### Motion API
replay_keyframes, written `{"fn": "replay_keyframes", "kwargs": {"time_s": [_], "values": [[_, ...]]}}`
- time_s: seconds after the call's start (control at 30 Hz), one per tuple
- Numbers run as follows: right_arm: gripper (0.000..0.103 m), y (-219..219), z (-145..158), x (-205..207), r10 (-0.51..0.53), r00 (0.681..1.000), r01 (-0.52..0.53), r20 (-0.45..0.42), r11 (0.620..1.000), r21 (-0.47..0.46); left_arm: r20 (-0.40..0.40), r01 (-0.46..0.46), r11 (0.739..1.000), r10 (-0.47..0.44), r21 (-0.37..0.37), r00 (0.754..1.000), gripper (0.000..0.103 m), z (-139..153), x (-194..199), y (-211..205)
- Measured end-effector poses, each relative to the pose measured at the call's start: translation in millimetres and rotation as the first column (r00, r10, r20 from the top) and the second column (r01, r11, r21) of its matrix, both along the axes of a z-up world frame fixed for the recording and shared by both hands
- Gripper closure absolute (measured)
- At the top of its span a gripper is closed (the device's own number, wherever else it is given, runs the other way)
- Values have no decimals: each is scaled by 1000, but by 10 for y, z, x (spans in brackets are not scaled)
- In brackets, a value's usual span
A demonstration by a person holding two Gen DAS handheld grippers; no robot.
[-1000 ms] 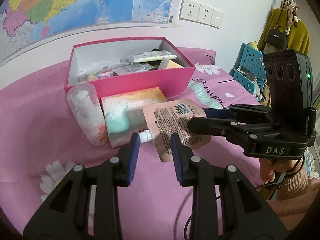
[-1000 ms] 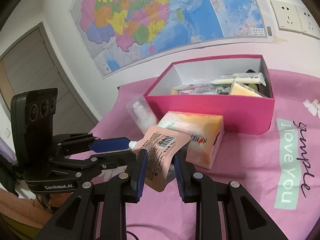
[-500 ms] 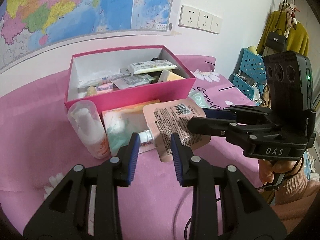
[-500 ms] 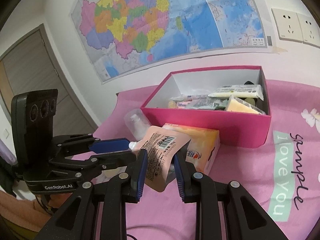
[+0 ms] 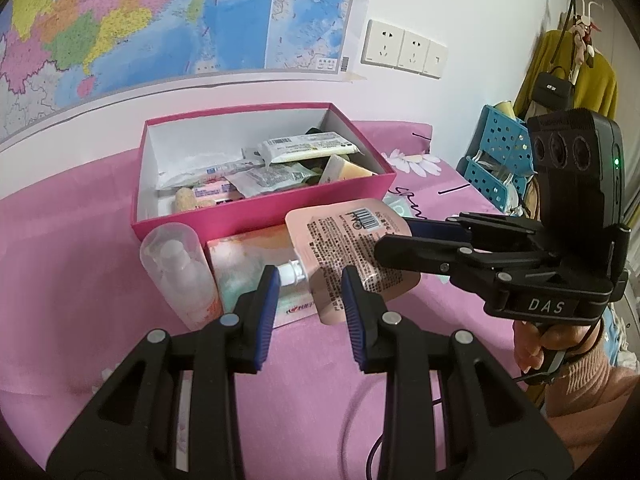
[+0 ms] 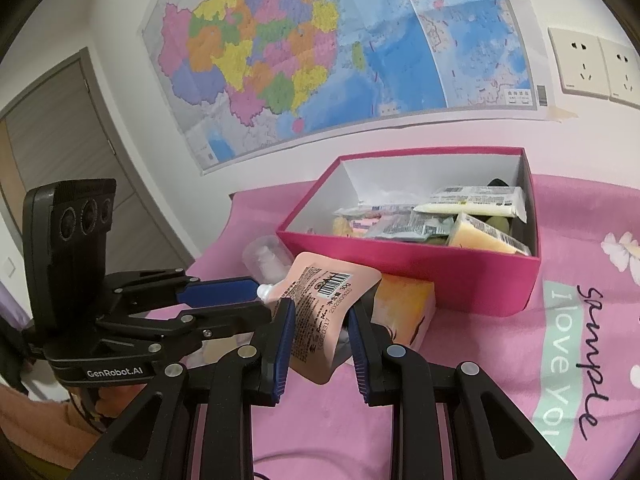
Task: Organize soft objects
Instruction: 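Carry the pink pouch toward the pink box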
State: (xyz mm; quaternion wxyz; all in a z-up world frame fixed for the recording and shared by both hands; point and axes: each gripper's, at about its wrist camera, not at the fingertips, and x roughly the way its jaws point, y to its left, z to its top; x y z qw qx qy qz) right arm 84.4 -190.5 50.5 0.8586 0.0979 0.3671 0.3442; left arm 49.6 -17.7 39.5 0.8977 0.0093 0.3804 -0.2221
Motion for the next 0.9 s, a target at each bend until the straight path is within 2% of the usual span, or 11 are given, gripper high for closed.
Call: {"fn": "replay_keyframes", "kwargs": {"time_s": [0.9], "values": [[76,-9,142,208,-3,999,2,37,1000,9,19,-17,1000,17,-11,1000,70,99,236,1]]}}
